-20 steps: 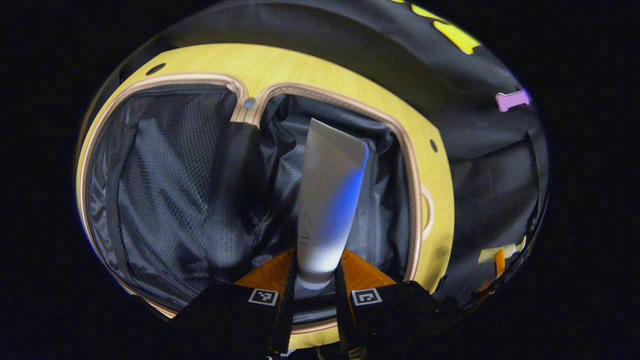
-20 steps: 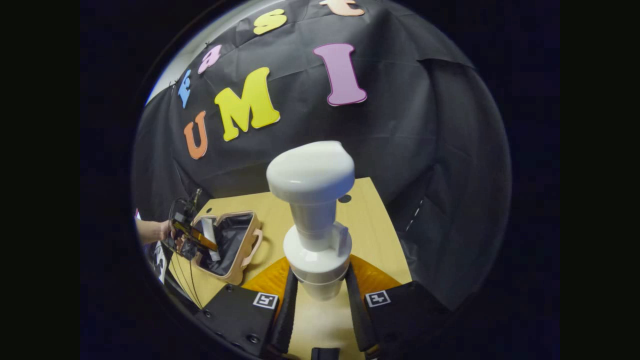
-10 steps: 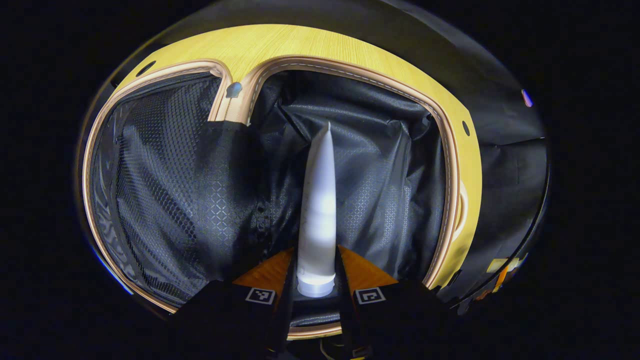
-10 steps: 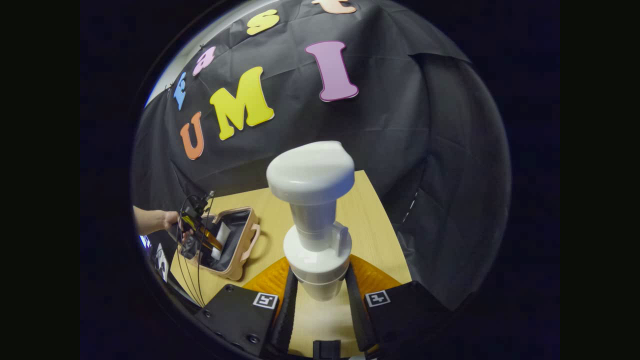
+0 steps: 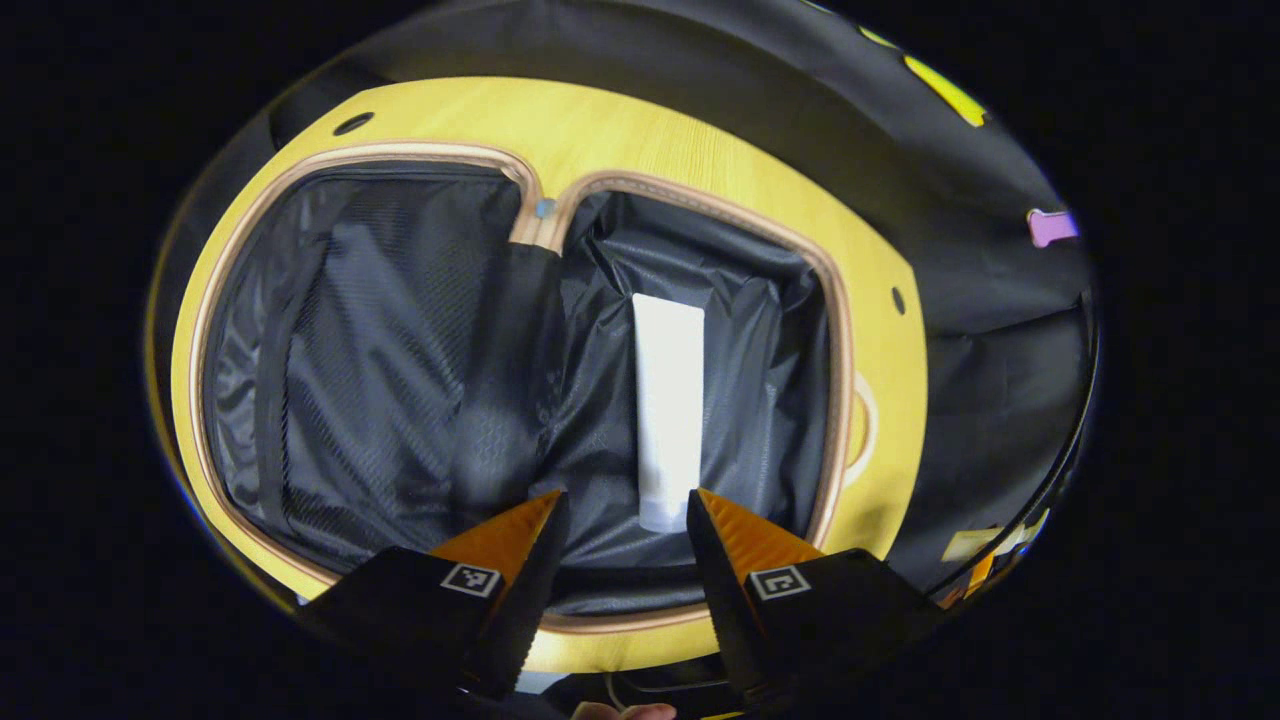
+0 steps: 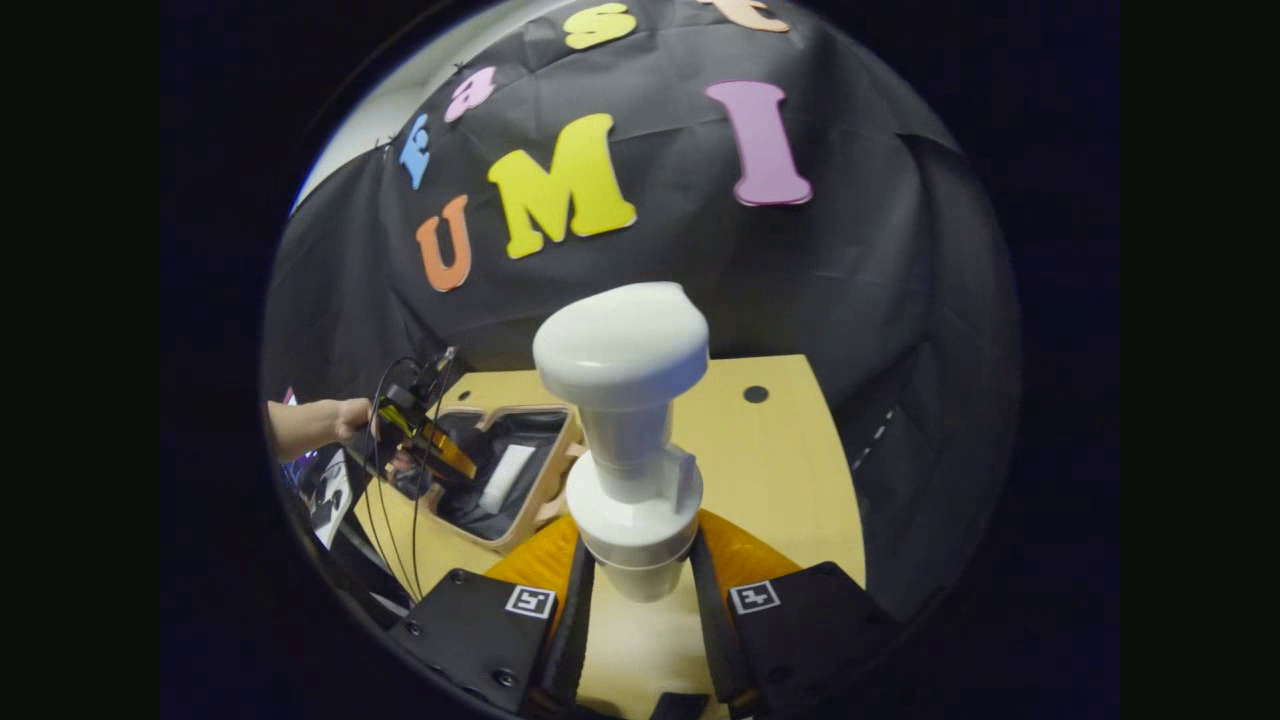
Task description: First open the suitcase, pack the skin care products into it, and then close the suitcase.
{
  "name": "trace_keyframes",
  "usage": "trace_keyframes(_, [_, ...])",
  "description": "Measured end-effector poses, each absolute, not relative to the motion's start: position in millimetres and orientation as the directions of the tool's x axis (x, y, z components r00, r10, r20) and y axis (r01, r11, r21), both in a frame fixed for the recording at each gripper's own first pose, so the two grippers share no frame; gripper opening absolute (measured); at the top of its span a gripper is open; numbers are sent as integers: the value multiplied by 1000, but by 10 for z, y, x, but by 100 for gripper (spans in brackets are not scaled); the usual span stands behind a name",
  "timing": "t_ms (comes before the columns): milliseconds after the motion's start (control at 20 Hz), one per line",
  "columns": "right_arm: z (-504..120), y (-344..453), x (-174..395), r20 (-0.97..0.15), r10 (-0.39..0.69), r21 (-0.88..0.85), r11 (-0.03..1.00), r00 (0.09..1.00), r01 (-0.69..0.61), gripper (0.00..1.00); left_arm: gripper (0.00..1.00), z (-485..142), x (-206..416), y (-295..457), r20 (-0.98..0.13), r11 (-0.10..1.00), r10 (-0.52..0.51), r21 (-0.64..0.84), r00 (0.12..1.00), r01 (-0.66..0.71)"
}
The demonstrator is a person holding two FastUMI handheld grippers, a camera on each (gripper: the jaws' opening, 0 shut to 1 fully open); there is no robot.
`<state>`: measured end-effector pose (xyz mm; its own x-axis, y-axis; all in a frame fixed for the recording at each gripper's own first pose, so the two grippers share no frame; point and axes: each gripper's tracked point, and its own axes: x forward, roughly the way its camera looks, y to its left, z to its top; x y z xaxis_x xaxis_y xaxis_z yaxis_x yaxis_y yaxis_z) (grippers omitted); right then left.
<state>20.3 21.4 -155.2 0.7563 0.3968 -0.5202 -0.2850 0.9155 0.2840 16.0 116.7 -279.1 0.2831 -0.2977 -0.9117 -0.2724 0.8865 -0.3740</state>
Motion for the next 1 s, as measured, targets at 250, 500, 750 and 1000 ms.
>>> trace_keyframes(250, [-1564,1355,500,-542,595,388,804,593,-451,46,91,-2132,-317,1199,-803,894,-169,-368,571,-254])
trace_keyframes(500, [-1882,2255,681,-655,665,443,722,357,-532,46,92,-1873,-1083,1176,-690,884,-50,-367,722,-290])
trace_keyframes(750, [-2576,2728,916,-812,562,445,772,159,-455,46,91,-1778,-1695,835,-622,826,-88,-482,778,-291])
trace_keyframes(1000, [-3219,2824,970,-924,381,355,880,23,-315,46,92,-1782,-2021,1063,-629,801,2,-465,777,-378])
